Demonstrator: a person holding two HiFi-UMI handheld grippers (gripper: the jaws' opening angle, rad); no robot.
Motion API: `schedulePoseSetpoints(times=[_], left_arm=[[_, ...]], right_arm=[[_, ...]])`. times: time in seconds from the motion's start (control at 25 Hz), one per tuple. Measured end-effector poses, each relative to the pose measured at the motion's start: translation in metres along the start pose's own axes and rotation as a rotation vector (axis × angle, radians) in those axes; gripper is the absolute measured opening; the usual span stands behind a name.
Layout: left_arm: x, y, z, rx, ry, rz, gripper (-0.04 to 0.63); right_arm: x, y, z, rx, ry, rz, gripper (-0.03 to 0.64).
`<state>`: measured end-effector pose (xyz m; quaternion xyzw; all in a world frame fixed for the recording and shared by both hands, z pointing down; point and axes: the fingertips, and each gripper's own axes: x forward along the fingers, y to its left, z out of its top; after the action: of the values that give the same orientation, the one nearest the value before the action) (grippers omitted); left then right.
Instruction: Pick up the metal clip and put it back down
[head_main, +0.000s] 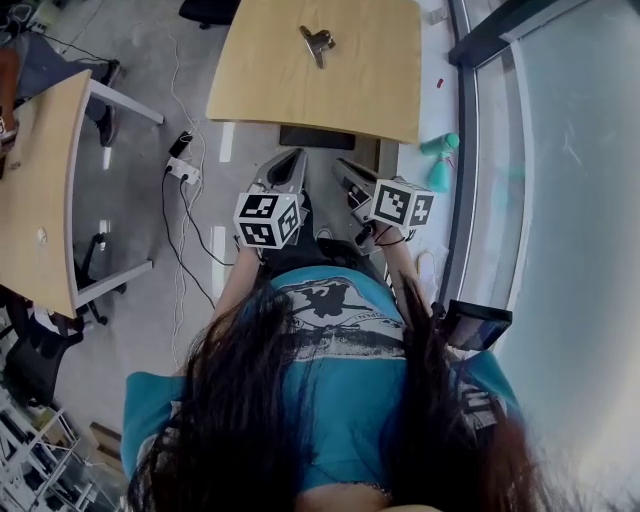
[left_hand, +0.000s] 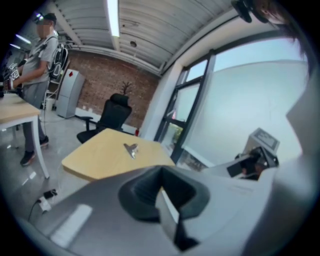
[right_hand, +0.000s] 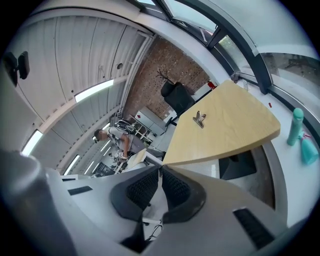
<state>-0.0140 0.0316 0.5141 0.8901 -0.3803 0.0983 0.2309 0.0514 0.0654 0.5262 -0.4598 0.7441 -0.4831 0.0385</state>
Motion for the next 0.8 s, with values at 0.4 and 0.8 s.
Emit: schedulePoseSetpoints(times=[0.4,0.8], left_arm=[[-0.079,-0.034,-0.022,0.016,-0.033,0.074,0.002],[-0.108,-0.036,-0.027,0.024,-0.035,0.070,0.002]], right_arm=[[-0.037,0.042,-0.055,-0.014,0.031,0.107,0.037],[-0.042,0.063,-0.083,-0.011,0.034,0.111,0.036]])
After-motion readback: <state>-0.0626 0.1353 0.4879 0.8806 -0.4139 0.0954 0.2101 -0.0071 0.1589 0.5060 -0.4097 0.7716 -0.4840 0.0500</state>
